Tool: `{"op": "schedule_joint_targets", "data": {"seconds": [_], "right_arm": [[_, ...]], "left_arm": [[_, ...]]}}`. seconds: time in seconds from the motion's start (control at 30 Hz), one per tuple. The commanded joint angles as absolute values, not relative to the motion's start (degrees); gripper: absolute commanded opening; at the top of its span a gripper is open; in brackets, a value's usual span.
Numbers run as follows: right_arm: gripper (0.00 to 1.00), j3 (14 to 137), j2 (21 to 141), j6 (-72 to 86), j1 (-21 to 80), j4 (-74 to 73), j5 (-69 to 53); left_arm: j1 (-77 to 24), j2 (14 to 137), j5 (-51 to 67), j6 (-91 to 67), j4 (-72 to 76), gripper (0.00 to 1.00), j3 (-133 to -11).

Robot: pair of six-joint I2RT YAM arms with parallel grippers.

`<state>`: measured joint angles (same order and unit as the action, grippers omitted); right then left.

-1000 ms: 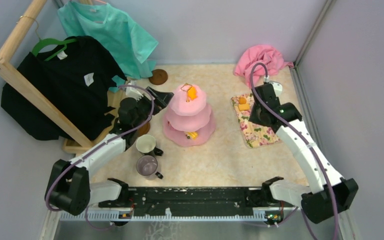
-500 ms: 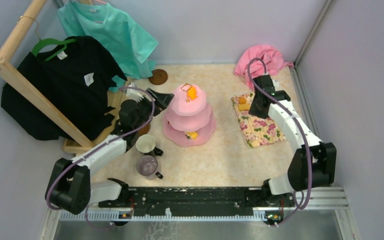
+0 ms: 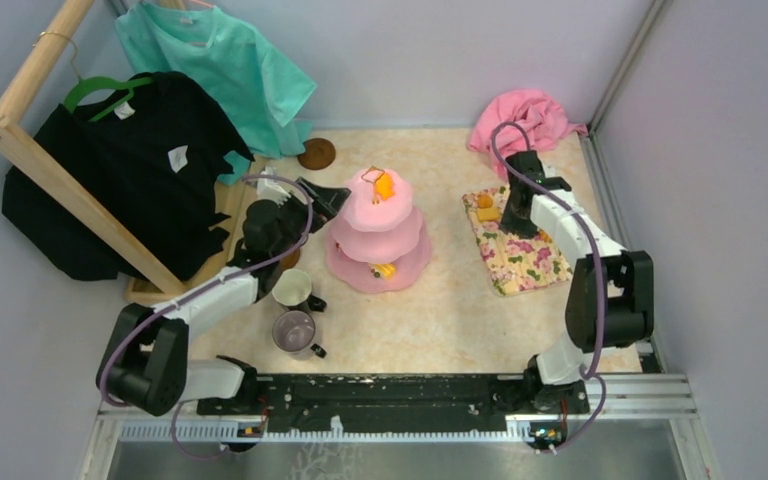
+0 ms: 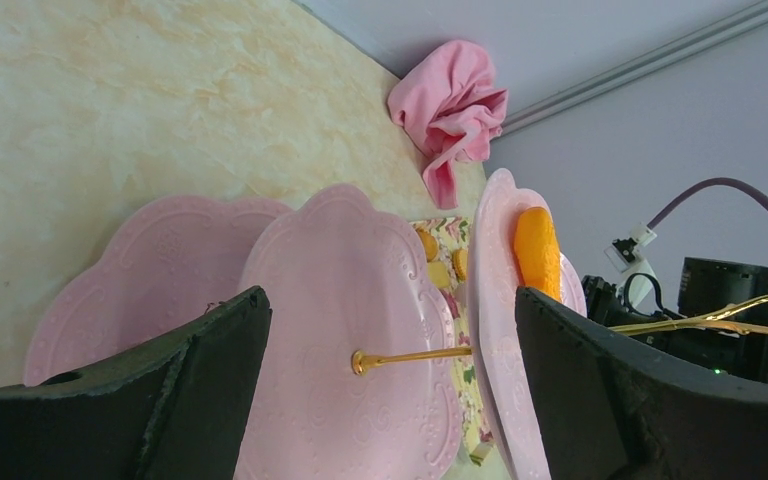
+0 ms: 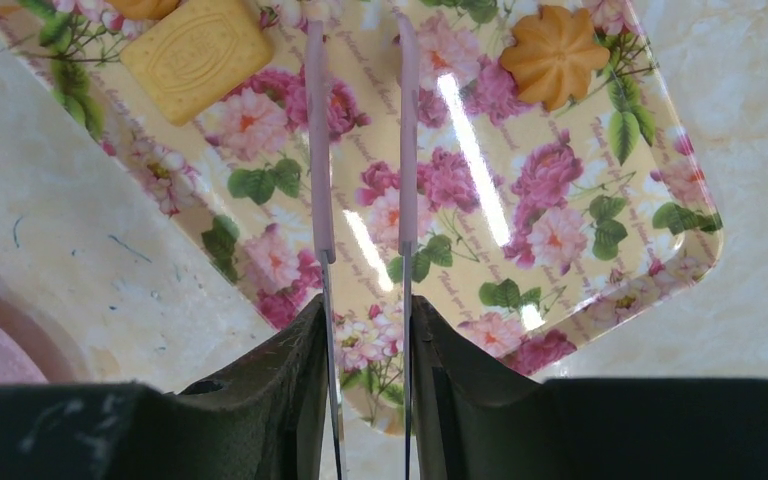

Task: Serve the afternoon tea
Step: Pick up the desert from the tray.

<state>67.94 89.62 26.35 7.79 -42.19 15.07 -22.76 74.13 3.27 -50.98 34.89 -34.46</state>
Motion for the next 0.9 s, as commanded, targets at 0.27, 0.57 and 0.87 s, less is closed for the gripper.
{"op": "schedule_joint_targets", "data": {"seconds": [0.27, 0.57, 0.87], "right_arm": [[0.34, 70.69, 96.34, 25.64, 5.72, -38.67, 16.47], [0.35, 72.59, 98.99, 25.51, 5.34, -38.45, 16.78], [0.36, 75.23, 102.89, 25.5, 4.1, -38.19, 16.48]], "left_arm": [[-22.95, 76.62, 4.65, -52.19, 38.97, 0.96, -35.42], [-23.02, 77.64, 4.93, -52.38, 39.62, 0.96, -35.24], [-22.95, 79.45, 4.75, -52.25, 40.28, 0.96, -35.81]]}}
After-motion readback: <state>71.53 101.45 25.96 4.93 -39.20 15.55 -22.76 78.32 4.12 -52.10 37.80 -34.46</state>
